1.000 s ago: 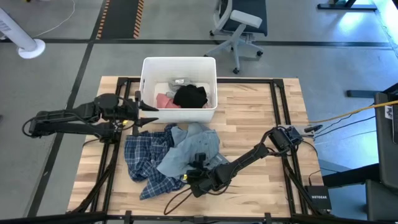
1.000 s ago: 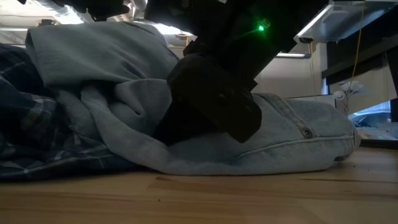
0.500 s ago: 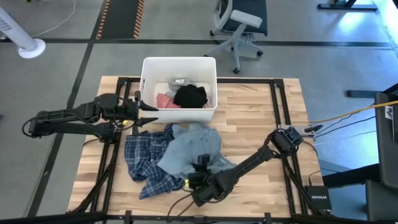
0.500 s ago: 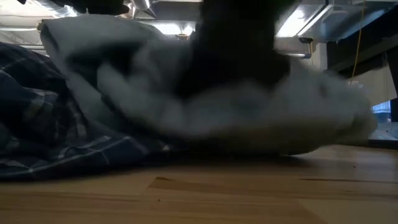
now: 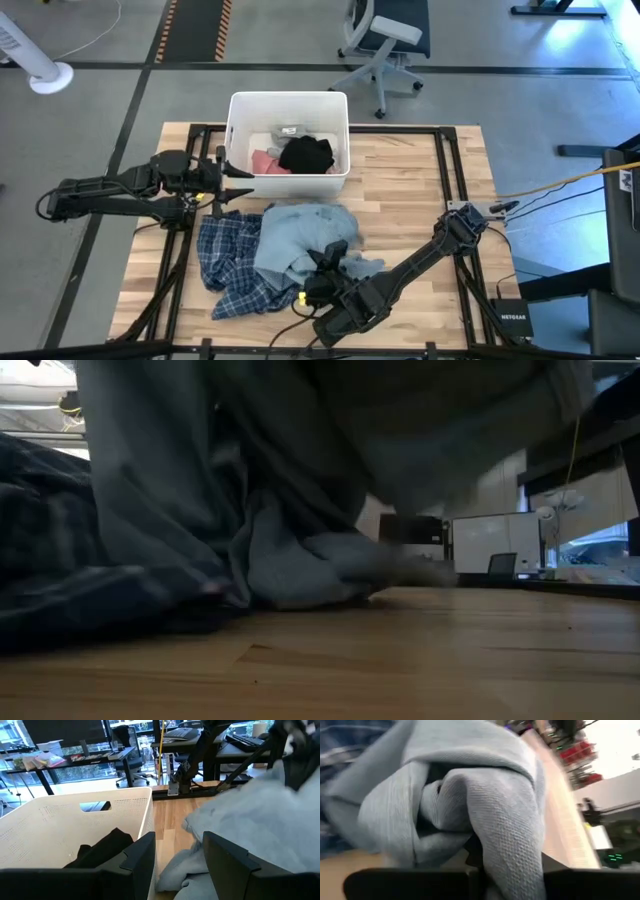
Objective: Sort clothes
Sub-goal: Put the blue pants into the white bin
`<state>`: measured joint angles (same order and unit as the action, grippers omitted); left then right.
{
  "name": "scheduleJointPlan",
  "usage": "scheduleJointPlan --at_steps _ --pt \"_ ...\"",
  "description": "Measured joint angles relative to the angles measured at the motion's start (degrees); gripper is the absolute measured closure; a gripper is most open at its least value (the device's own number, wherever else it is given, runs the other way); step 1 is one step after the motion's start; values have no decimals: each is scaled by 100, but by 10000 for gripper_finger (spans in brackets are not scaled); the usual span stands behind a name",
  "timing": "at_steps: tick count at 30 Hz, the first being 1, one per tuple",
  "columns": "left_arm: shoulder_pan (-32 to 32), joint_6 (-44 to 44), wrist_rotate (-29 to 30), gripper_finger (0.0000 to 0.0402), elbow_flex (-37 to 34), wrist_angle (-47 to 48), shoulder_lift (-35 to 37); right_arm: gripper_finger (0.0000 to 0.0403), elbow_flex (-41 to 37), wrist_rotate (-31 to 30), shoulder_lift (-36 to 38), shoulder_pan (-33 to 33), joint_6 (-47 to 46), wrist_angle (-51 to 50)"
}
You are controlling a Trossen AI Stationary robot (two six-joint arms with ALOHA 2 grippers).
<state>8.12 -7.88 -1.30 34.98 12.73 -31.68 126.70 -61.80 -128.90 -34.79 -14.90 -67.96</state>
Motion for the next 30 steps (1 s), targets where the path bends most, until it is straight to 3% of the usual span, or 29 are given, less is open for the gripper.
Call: scheduleJointPlan --at_steps 6,15,25,30 --pt "0 0 -1 242 0 42 155 352 832 -839 20 -6 56 -816" --pt "0 -1 -1 242 2 70 394 347 805 -1819 704 140 997 -562" --pt "0 -2 -1 242 2 83 393 346 824 -2071 1261 810 2097 -389" --pt "0 -66 0 242 2 81 393 345 824 -2234 1603 1281 3427 574"
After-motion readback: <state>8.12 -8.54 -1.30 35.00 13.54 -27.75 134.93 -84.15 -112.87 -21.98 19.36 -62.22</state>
